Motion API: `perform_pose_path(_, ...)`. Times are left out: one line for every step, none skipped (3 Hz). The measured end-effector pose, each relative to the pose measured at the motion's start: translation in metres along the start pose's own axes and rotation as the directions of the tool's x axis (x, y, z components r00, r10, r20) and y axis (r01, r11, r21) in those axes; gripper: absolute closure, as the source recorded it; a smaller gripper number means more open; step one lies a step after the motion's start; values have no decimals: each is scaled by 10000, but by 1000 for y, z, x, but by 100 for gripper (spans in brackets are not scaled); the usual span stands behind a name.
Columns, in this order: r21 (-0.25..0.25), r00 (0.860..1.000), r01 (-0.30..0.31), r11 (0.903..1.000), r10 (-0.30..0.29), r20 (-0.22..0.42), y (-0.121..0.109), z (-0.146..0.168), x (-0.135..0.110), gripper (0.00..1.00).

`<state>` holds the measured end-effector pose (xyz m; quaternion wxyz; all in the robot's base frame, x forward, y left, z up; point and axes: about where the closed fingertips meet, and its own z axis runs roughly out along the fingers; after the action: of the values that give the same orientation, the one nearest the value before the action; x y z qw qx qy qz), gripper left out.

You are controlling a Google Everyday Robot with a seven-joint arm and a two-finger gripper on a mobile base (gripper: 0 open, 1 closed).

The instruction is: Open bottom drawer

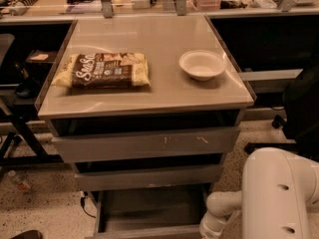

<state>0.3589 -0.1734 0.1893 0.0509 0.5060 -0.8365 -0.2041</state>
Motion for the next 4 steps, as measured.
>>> perform_pose_path(167, 9998, -193, 9997, 191, 74, 39, -17, 13, 0)
perform_pose_path(353, 9973, -681, 9971, 671, 299, 97, -38, 38, 0)
perform_pose_path(303, 9981, -549, 9980, 540, 302, 93, -35, 33, 0)
perform_pose_path(326, 9986, -309, 9990, 295, 432, 69, -28, 16, 0)
